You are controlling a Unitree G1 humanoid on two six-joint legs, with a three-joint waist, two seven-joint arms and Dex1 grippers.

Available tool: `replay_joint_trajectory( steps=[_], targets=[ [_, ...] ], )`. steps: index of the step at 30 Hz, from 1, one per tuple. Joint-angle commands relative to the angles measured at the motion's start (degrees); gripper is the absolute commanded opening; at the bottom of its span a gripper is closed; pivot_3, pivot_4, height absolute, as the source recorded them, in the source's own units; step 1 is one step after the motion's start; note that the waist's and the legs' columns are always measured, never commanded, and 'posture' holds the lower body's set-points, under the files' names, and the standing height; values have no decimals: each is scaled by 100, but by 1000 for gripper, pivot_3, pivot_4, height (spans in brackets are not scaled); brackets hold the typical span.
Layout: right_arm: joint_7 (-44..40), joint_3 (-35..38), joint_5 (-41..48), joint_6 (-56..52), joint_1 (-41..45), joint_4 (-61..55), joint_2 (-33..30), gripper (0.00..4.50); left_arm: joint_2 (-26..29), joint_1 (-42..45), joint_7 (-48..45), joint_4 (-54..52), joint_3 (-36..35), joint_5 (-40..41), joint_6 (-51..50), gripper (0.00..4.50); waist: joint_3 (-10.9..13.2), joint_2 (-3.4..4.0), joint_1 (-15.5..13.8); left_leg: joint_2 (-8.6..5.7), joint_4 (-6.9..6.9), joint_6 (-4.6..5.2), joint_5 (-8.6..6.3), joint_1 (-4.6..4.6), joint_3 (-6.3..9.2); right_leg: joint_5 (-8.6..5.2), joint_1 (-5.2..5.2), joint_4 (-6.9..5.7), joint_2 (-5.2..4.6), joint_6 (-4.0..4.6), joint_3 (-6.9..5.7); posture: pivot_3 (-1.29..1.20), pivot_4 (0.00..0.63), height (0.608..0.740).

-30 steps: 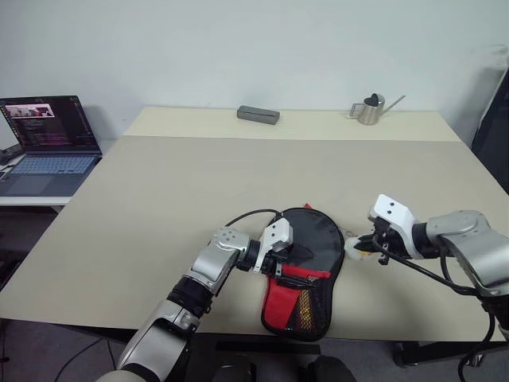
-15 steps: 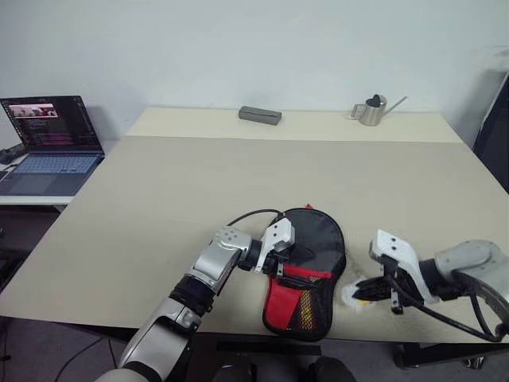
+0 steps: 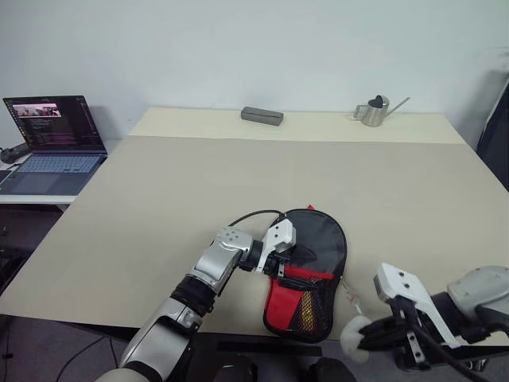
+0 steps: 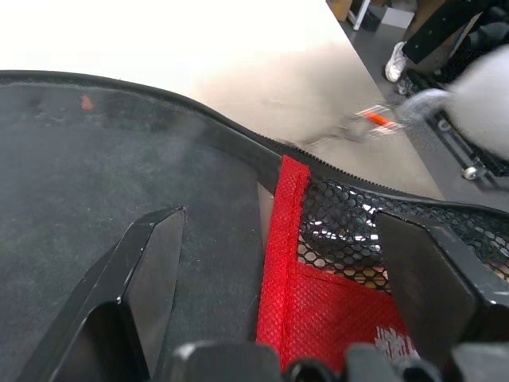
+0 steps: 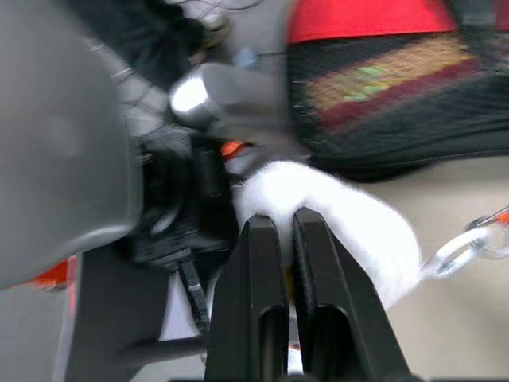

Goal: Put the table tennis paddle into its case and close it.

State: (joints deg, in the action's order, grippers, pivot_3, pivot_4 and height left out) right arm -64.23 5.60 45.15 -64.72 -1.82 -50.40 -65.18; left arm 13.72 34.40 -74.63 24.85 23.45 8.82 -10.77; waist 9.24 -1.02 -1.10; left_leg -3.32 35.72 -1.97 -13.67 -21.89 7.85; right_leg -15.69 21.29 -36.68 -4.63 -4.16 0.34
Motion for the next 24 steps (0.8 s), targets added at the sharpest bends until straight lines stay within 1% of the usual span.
replay_joint_trajectory(
  steps=[1,7,11,16,20,22,24],
  targets=[
    [-395,154,714,149,-312,-563,-207,13,170,-302,137,781,335,-499,-285,4120,0,-1,-21,0,1,1,-2,0,-1,0,-1,2,0,-1,0,0,150,740],
    [-470,351,1423,566,-689,-952,-507,13,135,-239,159,833,344,-497,-281,4120,-1,-6,-21,1,3,5,-7,-1,-3,-1,-6,12,-1,-2,-1,0,150,740],
    [-339,216,1933,1130,-730,-960,-948,13,112,-218,181,857,348,-495,-278,4120,-1,-5,-19,1,6,4,-9,1,-7,0,-5,16,-9,-3,-5,0,150,740],
    [-281,86,2379,1872,-747,-960,-1481,13,93,-207,231,887,347,-500,-271,4120,-7,3,-29,0,5,18,-22,-5,5,4,-8,66,-54,-10,-87,0,150,740],
    [-197,-196,2454,2394,-765,-960,-1784,13,60,-197,272,904,349,-503,-271,4120,-7,2,-41,-8,8,27,-37,-9,5,7,-8,74,-62,-15,-92,0,150,740],
    [-40,-422,2329,2618,-663,-960,-1762,13,44,-192,290,912,345,-503,-271,4120,-7,2,-41,-7,7,27,-40,-9,5,6,-8,74,-62,-14,-94,0,150,740],
    [287,-684,2054,2657,-498,-960,-1619,13,33,-186,300,926,340,-502,-268,4120,-9,2,-43,-7,7,27,-41,-9,4,6,-8,74,-62,-13,-94,0,150,740]
  ],
)
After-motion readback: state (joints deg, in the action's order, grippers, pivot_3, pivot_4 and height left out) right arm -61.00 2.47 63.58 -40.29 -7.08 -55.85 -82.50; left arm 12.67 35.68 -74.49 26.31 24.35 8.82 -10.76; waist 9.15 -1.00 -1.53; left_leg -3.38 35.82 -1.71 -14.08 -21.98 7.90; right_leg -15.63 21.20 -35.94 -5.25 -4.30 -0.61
